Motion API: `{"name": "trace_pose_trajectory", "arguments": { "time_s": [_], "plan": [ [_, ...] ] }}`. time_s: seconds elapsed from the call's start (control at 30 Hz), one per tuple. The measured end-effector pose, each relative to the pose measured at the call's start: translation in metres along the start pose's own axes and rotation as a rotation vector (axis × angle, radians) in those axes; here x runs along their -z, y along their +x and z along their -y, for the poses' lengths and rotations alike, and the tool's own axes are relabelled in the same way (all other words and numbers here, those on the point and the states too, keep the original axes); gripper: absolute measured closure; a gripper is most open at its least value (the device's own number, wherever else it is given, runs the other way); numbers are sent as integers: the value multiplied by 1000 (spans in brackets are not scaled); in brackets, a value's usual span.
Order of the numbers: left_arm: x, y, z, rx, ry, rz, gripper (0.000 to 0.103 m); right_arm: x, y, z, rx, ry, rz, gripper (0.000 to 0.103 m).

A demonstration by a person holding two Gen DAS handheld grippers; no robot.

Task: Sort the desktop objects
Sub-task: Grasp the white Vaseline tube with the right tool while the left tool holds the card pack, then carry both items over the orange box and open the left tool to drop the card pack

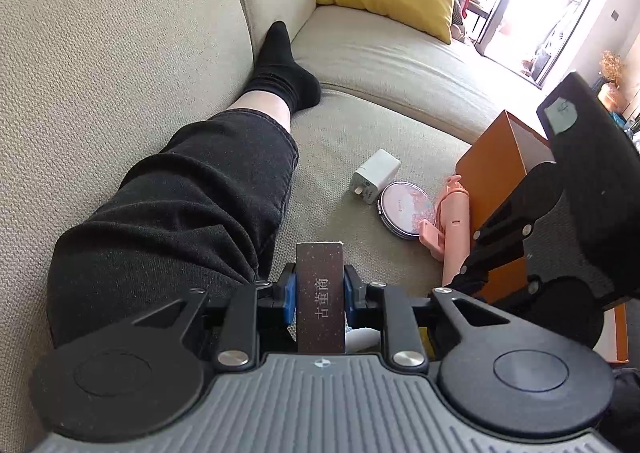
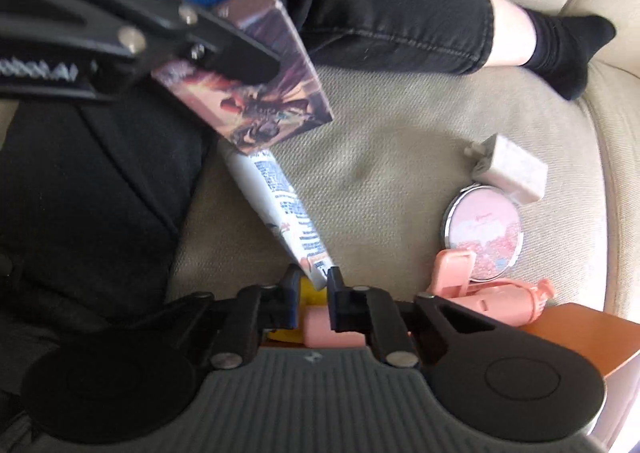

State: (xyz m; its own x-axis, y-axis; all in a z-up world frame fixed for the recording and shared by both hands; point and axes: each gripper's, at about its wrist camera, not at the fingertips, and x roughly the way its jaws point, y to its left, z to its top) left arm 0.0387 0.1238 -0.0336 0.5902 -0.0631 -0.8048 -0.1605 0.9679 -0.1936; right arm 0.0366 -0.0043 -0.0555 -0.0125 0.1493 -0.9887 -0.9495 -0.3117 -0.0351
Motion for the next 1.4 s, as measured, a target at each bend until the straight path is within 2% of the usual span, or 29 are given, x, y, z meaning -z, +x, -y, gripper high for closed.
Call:
{"name": "trace_pose_trajectory", "arguments": {
  "time_s": [0.07,0.3,0.43,0.53,0.73,0.93,1.13,1.4],
  "plan": [
    [-1,-2,-1,-12,-2,10,77,-5,-14,6,3,11,34,101],
    [-4,0,-1,-4,1,5,77,-10,-56,30,-40,113,131,103],
    [-5,7,2,6,5,-15,77,-15,-55,31,-37,162,163,103],
    [-5,18,3,24,-6,-45,77,-23,-49,38,-66,208,172,103],
    [1,29,4,-5,6,-71,77,-22,-33,38,-111,277,162,98],
    [0,26,4,9,-5,-55,77,-6,-42,42,-129,386,228,99],
    [-9,2,14,17,10,-1,77,19,-76,53,-165,514,319,100],
    [-29,-46,49,104,93,103,77,66,-150,54,-72,584,434,100]
  ]
}}
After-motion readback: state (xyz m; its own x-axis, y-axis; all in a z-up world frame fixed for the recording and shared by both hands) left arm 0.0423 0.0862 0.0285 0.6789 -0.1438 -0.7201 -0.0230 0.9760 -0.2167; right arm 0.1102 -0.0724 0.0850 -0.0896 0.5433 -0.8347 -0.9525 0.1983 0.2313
